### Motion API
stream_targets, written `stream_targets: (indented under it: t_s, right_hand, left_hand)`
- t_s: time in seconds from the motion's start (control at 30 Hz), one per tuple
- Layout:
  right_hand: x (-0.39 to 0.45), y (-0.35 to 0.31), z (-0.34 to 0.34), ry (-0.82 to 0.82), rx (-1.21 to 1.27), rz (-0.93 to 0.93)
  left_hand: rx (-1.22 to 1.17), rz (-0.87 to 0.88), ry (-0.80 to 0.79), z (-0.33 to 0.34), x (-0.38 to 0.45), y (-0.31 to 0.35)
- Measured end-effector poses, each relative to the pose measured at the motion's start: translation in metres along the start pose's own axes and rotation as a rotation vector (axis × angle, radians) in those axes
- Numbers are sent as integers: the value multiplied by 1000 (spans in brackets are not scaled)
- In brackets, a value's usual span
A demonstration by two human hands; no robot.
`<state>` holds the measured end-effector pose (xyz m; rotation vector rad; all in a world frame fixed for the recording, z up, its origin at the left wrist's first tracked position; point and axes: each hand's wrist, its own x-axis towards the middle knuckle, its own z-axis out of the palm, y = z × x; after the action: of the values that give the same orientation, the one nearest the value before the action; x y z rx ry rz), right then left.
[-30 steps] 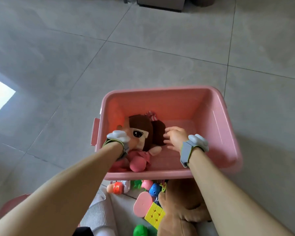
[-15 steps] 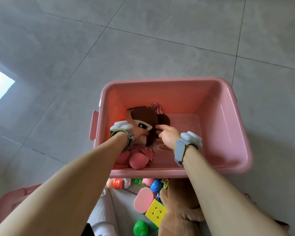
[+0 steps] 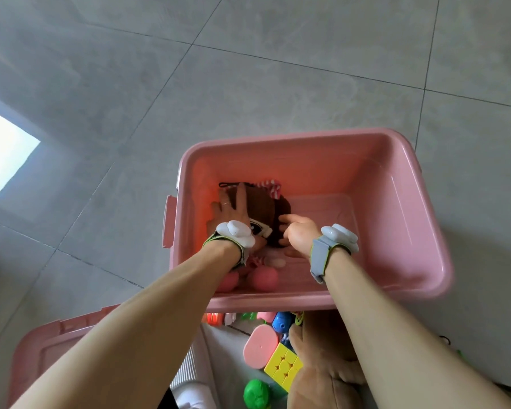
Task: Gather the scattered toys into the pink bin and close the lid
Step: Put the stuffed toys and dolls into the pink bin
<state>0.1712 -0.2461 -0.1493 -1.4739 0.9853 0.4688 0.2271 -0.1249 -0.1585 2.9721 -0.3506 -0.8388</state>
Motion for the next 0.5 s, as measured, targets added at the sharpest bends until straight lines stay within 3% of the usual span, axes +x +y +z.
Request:
stream_targets:
  t_s: [0.07,0.23,0.5]
  right_hand:
    - [2,0,1,-4,-10,-6]
    - [10,4,6,-47,-63,-29]
    - [8,3,-18,-20,-263,-126]
  left_hand:
    - [123,142,28,2,1,-1]
    - [245,243,60,5,14,-11]
    - [270,158,155,-2,9,-4]
